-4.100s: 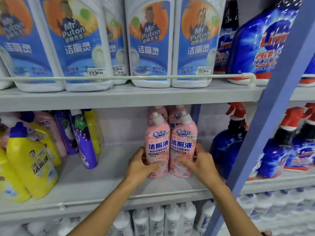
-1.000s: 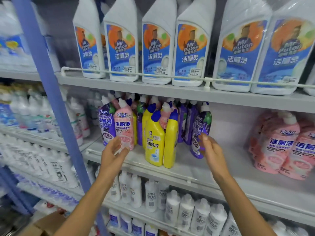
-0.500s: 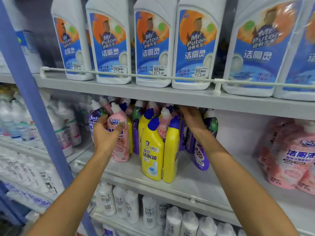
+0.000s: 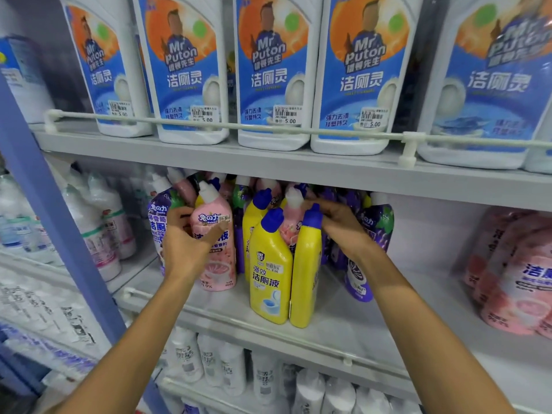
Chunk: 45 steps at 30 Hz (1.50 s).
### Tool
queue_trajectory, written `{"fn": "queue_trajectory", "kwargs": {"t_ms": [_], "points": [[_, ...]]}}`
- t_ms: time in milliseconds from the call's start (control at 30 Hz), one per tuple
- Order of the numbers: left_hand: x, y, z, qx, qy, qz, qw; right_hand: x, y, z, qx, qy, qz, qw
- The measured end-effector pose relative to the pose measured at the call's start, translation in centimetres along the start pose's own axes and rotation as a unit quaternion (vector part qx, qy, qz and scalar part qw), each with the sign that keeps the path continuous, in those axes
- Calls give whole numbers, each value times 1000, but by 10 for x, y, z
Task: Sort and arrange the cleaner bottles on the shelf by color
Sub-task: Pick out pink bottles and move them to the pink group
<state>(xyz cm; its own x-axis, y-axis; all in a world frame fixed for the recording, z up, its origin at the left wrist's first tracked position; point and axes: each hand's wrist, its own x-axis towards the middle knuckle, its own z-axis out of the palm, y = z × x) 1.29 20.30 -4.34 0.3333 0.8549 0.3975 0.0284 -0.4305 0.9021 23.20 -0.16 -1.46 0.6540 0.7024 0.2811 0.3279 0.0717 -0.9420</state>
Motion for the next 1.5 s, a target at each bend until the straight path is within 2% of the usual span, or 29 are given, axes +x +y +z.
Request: {"fn": "queue_trajectory", "kwargs": {"t_ms": [300, 467, 800, 900, 1067, 1233, 1367, 1500], "points": [[-5, -8, 15, -76, -55, -28, 995, -4, -6, -4, -23, -27, -6, 999], [-8, -7, 18, -98, -58, -31, 993, -7, -2, -8, -56, -28, -30, 998], [-12, -14, 21, -139, -67, -64, 986, -26, 2, -8, -102, 146, -93, 980], [-15, -13, 24, -151, -62, -73, 984, -33, 6, -4, -67, 159, -75, 982], [-19, -19, 22, -140, -74, -72, 985, -38, 9, 4, -24, 130, -24, 991], [-22, -18, 12, -125, -93, -53, 986, -47, 8, 4, -35, 180, -16, 983], [-34, -11, 3, -105, -109, 1, 988, -62, 3, 3, -19, 231, -16, 973], [-45, 8, -9, -138, -116, 6, 984, -80, -12, 1, -19, 267, -15, 963]]}}
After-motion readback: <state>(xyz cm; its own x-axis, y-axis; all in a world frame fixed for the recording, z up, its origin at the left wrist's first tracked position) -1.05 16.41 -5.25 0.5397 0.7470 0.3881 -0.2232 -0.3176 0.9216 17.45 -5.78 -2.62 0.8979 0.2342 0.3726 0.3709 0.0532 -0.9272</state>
